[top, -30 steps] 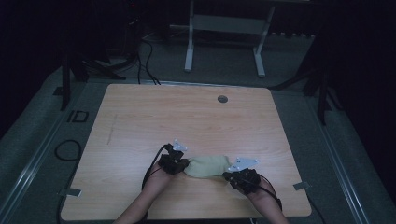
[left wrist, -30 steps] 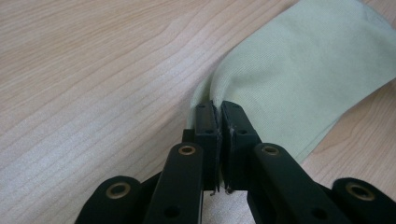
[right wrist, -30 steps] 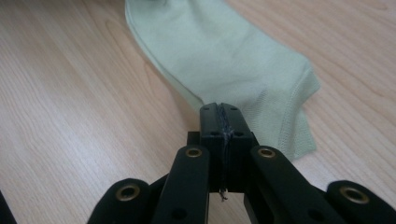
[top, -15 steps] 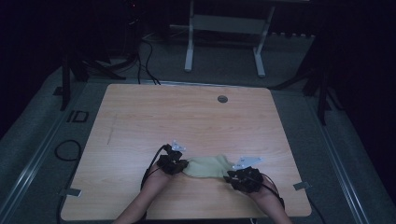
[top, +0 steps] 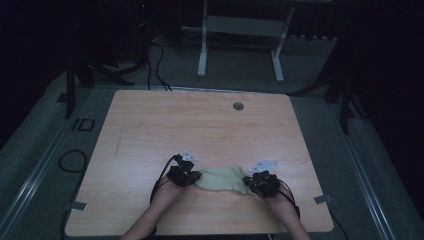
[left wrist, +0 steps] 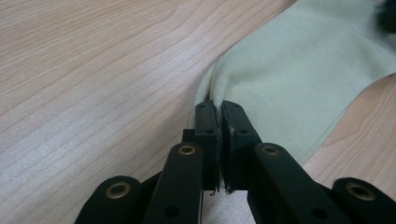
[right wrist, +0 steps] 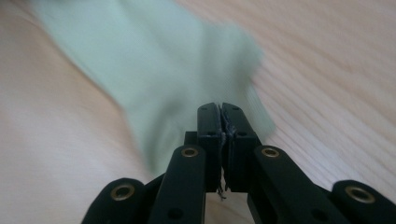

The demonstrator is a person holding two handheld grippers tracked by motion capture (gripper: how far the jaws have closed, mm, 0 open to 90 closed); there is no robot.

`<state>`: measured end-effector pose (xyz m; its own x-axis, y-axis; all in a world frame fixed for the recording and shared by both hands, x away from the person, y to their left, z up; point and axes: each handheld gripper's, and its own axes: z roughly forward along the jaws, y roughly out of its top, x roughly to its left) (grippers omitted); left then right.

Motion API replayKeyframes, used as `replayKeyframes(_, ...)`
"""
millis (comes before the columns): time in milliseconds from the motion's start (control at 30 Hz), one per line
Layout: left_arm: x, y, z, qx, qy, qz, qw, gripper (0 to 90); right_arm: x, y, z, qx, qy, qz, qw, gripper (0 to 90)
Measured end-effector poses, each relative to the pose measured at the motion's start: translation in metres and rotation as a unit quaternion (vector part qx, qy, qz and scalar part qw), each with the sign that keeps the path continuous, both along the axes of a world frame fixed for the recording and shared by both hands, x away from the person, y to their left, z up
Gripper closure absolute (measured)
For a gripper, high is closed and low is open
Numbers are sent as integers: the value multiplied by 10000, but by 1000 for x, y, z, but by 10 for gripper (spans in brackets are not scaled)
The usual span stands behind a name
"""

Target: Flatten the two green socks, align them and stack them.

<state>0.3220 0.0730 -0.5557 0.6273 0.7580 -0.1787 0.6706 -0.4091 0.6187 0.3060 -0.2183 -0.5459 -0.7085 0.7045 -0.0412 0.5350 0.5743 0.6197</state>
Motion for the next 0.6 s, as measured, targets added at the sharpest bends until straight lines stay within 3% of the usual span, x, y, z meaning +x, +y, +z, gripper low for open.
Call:
replayKeyframes(33, 0, 1, 0, -20, -3, 14, 10000, 857, 5, -9, -6, 245, 133, -120, 9995, 874)
replayKeyframes(167, -1, 2, 0, -43, -16, 60, 10000, 846, 6, -11, -5, 131, 108, -94, 9998, 875)
replayKeyframes(300, -4, 5, 11, -59, -197, 115, 9997, 721, 7, -10, -2, 116, 164, -125, 9997, 828)
replayKeyframes(367, -6, 11, 19, -293, -311, 187, 9989, 651, 7, -10, 0, 198, 143, -132, 9996, 779)
replayKeyframes(433, -9, 18, 26, -450, -437, 245, 9977, 640, 5, -11, 6, 281, 57, -140, 9995, 778)
replayKeyframes(467, -11, 18, 29, -521, -481, 205, 9973, 651, 4, -11, 10, 348, 16, -132, 9993, 778)
replayKeyframes(500, -14, 18, 31, -539, -524, 129, 9971, 763, 3, -9, 16, 486, -24, -114, 9987, 817)
replayKeyframes(533, -15, 16, 32, -515, -546, 88, 9971, 763, 3, -9, 16, 486, -24, -114, 9987, 817)
replayKeyframes(600, -18, 5, 32, -418, -534, -92, 9977, 871, 2, -3, 19, 457, -74, -35, 9989, 858)
